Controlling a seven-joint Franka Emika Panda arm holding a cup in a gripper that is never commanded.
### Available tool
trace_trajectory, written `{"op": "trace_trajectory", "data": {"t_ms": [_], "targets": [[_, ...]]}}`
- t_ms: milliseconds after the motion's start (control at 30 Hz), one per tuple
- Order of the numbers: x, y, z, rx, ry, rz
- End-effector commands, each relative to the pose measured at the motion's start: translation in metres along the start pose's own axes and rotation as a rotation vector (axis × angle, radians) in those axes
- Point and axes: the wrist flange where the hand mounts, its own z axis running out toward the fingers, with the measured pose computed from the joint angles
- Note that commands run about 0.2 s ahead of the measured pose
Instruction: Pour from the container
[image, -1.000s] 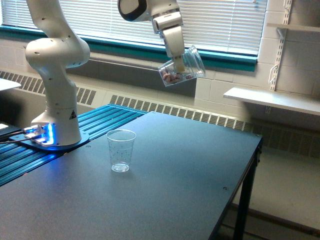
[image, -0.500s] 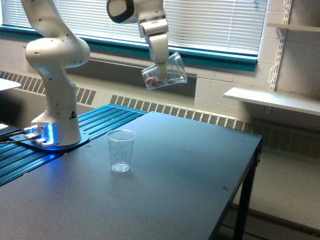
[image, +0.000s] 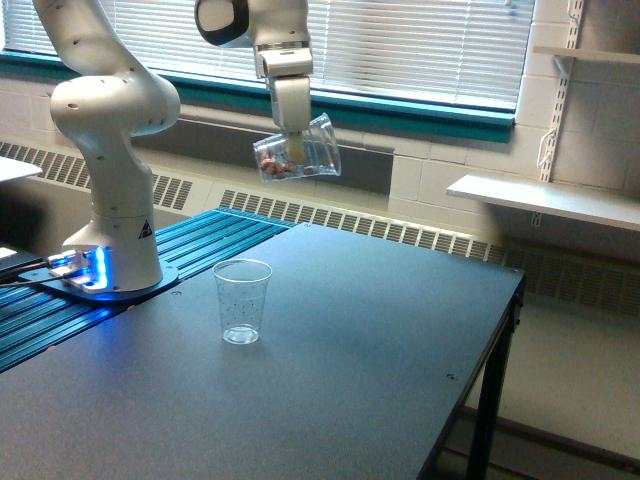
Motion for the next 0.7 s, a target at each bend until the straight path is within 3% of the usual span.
{"op": "trace_trajectory", "data": {"t_ms": [33, 700], "targets": [[-0.010, 0.015, 0.001, -0.019, -0.036, 0.026], [-0.050, 0.035, 0.026, -0.075, -0.149, 0.013]]}}
